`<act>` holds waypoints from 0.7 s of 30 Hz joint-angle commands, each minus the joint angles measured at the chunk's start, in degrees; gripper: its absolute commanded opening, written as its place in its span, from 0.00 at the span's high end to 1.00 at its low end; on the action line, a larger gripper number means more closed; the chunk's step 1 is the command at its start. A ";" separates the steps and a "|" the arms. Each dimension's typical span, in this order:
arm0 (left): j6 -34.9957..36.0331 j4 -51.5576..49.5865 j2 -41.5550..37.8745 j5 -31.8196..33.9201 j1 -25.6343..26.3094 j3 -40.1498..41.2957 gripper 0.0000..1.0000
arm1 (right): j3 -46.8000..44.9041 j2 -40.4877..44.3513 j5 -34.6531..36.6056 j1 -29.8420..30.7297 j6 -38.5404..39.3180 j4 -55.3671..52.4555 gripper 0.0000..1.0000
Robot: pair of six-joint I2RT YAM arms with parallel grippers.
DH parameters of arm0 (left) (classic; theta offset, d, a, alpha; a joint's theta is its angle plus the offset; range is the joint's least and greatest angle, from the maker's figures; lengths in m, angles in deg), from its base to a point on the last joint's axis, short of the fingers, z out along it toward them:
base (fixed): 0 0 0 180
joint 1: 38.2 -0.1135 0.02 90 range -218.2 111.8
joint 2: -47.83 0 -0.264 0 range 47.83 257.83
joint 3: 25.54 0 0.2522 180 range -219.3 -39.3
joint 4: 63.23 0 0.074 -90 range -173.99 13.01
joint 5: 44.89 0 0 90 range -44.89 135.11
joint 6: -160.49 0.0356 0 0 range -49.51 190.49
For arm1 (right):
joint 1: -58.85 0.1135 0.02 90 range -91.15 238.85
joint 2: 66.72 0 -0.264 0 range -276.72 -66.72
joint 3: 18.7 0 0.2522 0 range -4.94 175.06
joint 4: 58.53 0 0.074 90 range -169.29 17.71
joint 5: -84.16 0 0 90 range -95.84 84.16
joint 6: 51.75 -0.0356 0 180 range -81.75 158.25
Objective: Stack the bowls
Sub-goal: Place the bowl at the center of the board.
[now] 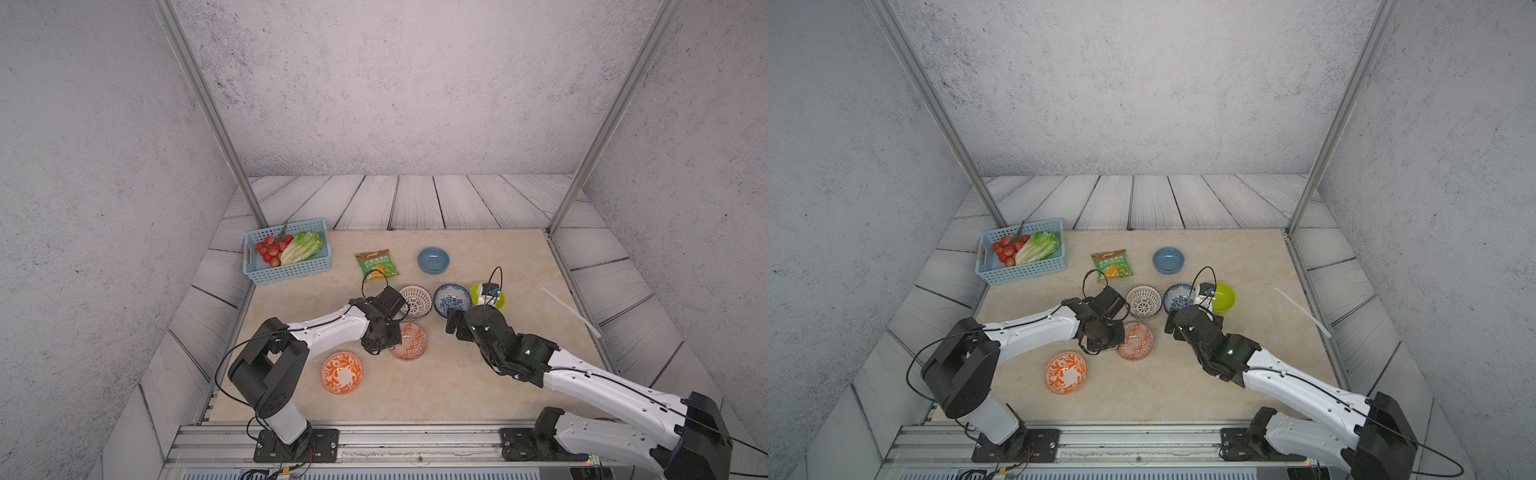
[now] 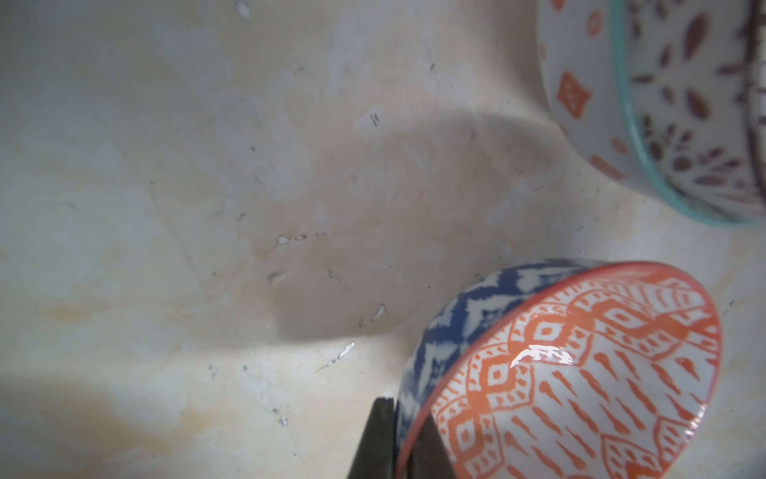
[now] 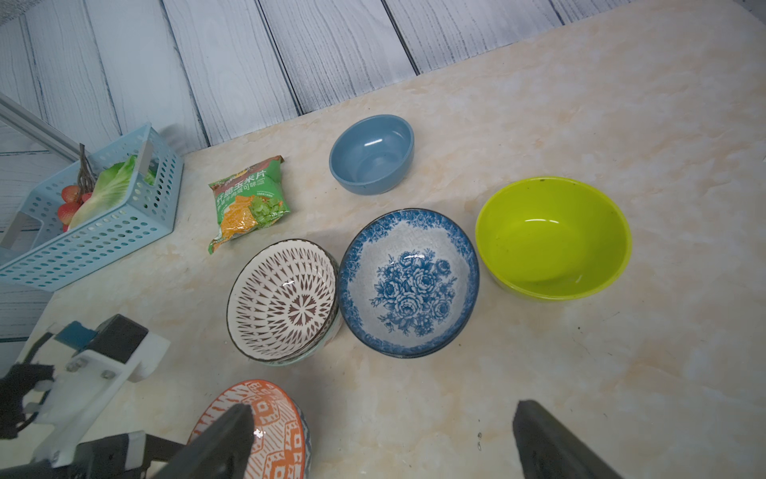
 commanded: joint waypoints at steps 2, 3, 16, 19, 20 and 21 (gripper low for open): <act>-0.03 -0.41 1.28 0.48 0.63 -2.50 1.00 | -0.49 1.06 1.21 -0.14 -0.50 -0.12 0.01; -0.02 -0.49 1.34 0.48 0.70 -2.65 1.00 | -0.49 1.18 1.21 -0.13 -0.50 -0.13 0.01; 0.08 -1.36 0.85 1.57 1.14 -3.12 0.72 | -0.83 1.61 1.21 -0.14 -0.48 0.05 0.01; 0.40 -2.08 -0.85 2.19 1.10 -2.94 0.50 | -0.84 1.62 1.21 -0.14 -0.50 0.15 0.01; 0.52 -2.59 -1.57 2.61 1.10 -2.81 0.45 | -0.84 1.66 1.25 -0.12 -0.50 0.15 0.01; 0.65 -3.18 -2.28 3.04 1.12 -2.81 0.40 | -0.84 1.66 1.21 -0.12 -0.50 0.15 0.01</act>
